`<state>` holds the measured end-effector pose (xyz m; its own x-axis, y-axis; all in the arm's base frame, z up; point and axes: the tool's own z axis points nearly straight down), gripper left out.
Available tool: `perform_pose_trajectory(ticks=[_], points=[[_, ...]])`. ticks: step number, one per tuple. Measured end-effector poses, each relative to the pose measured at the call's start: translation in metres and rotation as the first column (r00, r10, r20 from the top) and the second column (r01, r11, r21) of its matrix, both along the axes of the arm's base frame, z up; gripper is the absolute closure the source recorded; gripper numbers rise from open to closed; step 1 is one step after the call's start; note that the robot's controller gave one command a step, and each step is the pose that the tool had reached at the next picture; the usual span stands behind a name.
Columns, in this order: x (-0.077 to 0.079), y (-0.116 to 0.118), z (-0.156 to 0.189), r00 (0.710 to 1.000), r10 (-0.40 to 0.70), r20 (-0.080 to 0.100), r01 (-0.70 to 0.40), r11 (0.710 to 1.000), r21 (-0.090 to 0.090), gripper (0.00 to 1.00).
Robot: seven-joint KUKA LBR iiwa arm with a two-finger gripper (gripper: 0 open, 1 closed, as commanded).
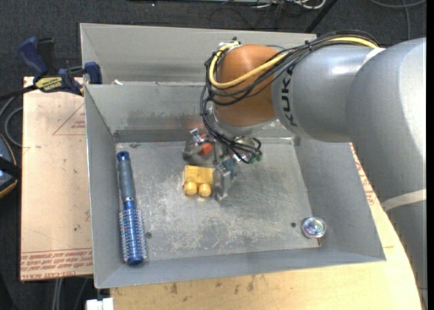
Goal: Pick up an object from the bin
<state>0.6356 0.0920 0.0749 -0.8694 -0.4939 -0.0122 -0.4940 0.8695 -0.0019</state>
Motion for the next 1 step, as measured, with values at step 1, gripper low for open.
perform_pose_trajectory(ticks=[1], points=[[-0.0121,0.0119,0.0005,0.995,-0.1,0.003,0.1,0.995,0.001,0.0]])
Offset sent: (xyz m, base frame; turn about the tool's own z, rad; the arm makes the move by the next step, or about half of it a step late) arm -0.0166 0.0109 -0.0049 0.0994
